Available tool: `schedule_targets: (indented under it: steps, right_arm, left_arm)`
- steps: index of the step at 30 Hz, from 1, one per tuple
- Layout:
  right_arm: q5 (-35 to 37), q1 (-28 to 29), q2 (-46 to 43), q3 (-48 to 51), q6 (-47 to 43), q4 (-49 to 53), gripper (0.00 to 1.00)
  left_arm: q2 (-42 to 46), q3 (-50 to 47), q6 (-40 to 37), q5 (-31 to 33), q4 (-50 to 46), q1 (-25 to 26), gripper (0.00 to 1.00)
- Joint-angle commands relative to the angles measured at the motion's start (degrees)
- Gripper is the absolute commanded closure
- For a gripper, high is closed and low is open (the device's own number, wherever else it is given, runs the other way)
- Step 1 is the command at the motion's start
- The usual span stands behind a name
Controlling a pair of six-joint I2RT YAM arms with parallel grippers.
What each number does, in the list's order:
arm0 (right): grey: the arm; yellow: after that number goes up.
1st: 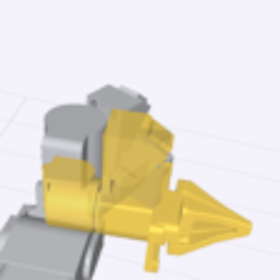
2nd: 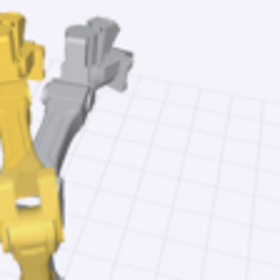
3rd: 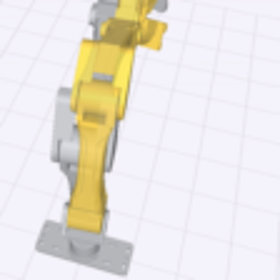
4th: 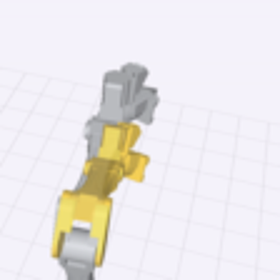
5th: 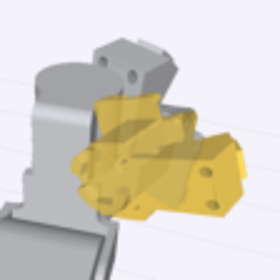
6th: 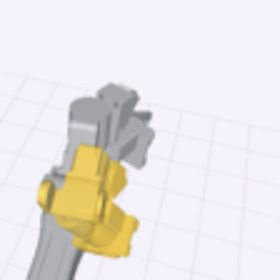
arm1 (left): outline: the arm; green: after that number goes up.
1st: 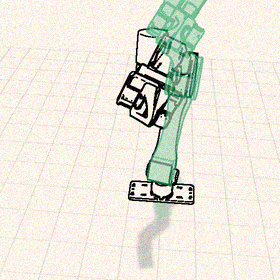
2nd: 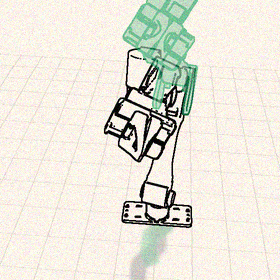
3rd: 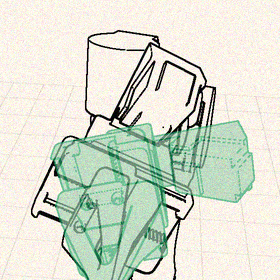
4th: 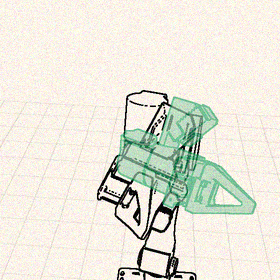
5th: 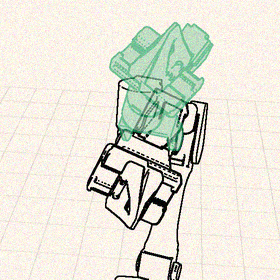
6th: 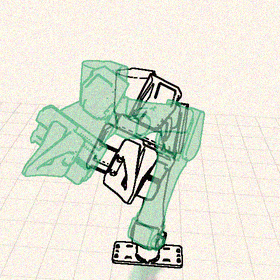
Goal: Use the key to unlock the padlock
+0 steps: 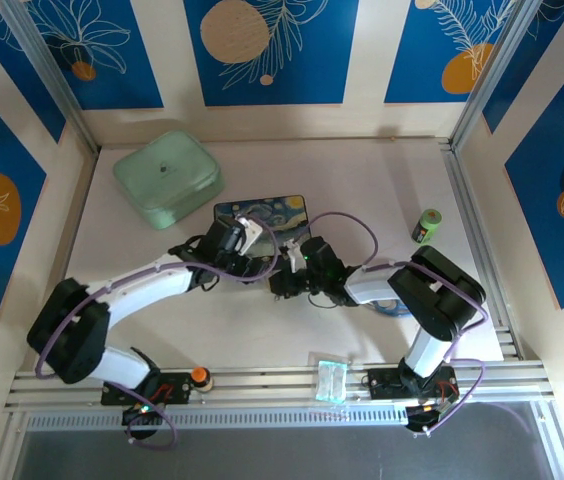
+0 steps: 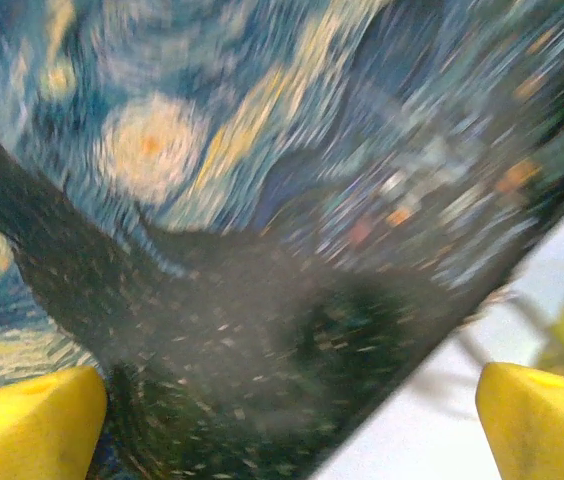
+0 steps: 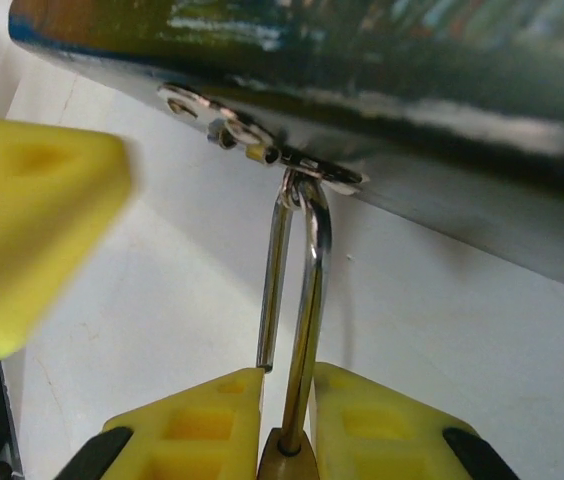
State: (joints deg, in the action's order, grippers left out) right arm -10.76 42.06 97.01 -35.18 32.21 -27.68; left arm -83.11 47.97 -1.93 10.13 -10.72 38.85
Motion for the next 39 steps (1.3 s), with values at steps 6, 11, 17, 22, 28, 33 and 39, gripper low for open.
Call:
schedule_targets:
  steps: [6, 11, 17, 22, 28, 33, 39]
  right_arm:
    - [-0.99, -1.93, -1.62, 3.63, 2.76, 4.07, 0.89]
    - [-2.39, -4.74, -2.22, 7.15, 5.96, -1.98, 0.89]
    - [2.13, -4.18, 2.44, 11.02, 16.0, -16.27, 0.89]
    - [9.69, -1.03, 7.84, 11.72, 24.29, -29.7, 0.9]
    - [17.15, 2.13, 10.15, 9.83, 27.05, -33.6, 0.92]
    - [21.88, 1.63, 8.81, 10.13, 29.58, -34.28, 0.93]
    - [20.56, 0.6, 4.98, 8.21, 27.91, -31.07, 0.94]
  left_arm:
    - [-1.88, -0.54, -0.32, 0.03, -4.29, 1.38, 0.18]
    - [-5.2, 2.05, 1.59, 5.24, -11.55, 3.41, 0.3]
    - [-7.91, 6.89, 3.45, 8.22, -17.36, 7.72, 0.34]
    - [-11.11, 8.2, 2.03, 10.87, -18.78, 7.91, 0.35]
    - [-12.18, 7.33, -1.77, 12.11, -19.17, 8.94, 0.38]
    - [-13.08, 6.79, -4.61, 12.38, -18.12, 10.6, 0.4]
    - [-13.16, 5.5, -4.57, 15.4, -15.86, 11.44, 0.41]
